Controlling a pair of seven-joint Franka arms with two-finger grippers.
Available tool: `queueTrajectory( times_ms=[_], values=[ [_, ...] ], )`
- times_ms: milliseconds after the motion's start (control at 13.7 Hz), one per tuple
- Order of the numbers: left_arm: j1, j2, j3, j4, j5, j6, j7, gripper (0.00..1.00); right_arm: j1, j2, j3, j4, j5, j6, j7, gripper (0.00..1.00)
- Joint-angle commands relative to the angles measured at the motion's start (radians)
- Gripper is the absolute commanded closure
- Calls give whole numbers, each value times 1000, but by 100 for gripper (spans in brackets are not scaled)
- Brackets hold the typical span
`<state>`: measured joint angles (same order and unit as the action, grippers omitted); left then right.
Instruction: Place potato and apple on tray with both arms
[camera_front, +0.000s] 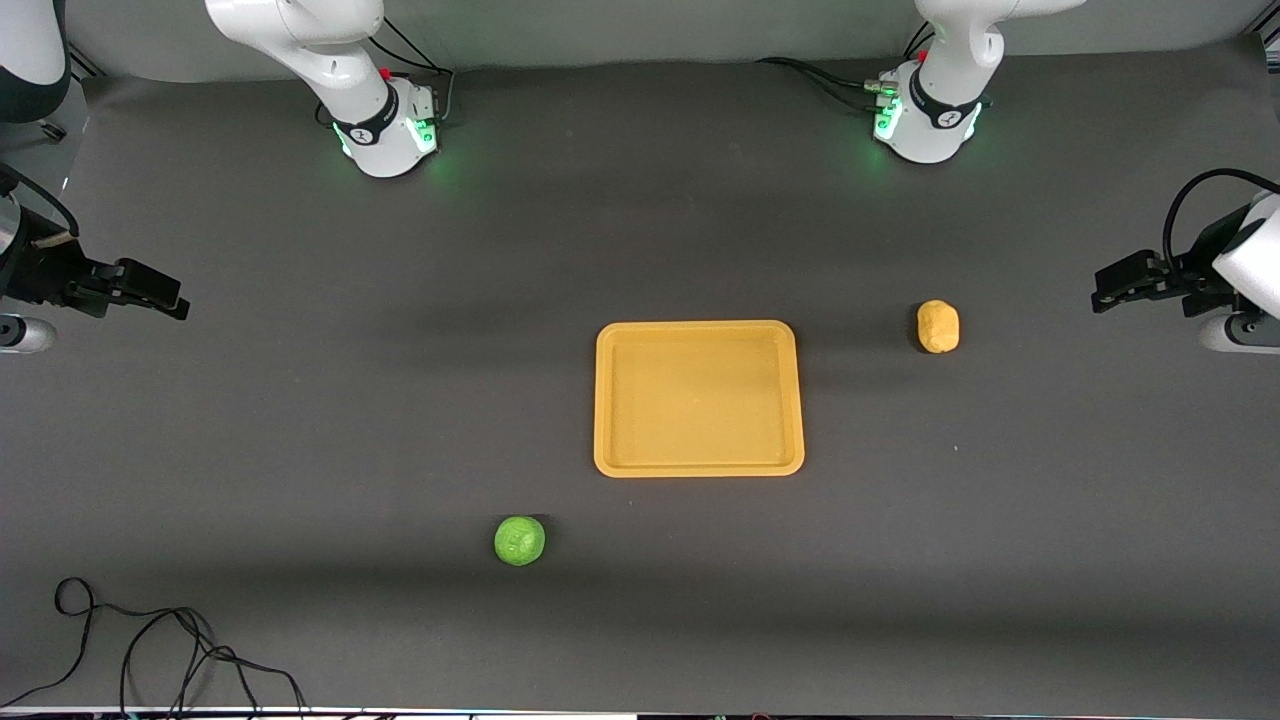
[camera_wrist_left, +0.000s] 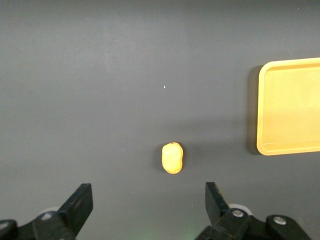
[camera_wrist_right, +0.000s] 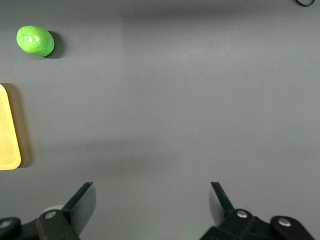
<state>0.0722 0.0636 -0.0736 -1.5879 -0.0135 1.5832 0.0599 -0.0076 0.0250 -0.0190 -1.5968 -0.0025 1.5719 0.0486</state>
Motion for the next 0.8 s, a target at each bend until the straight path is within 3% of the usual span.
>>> queueTrajectory(
  times_ms=[0, 439, 732],
  values=[
    [3, 15, 2, 19, 4, 4, 5, 0, -6, -4, 5, 8, -1, -13, 0, 0],
    [17, 9, 0, -19, 4, 12, 9, 1, -6, 4, 5, 14, -1, -13, 4, 0],
    [6, -51, -8, -317, 7, 252, 9, 1, -6, 9, 7, 18, -1, -12, 4, 0]
  ],
)
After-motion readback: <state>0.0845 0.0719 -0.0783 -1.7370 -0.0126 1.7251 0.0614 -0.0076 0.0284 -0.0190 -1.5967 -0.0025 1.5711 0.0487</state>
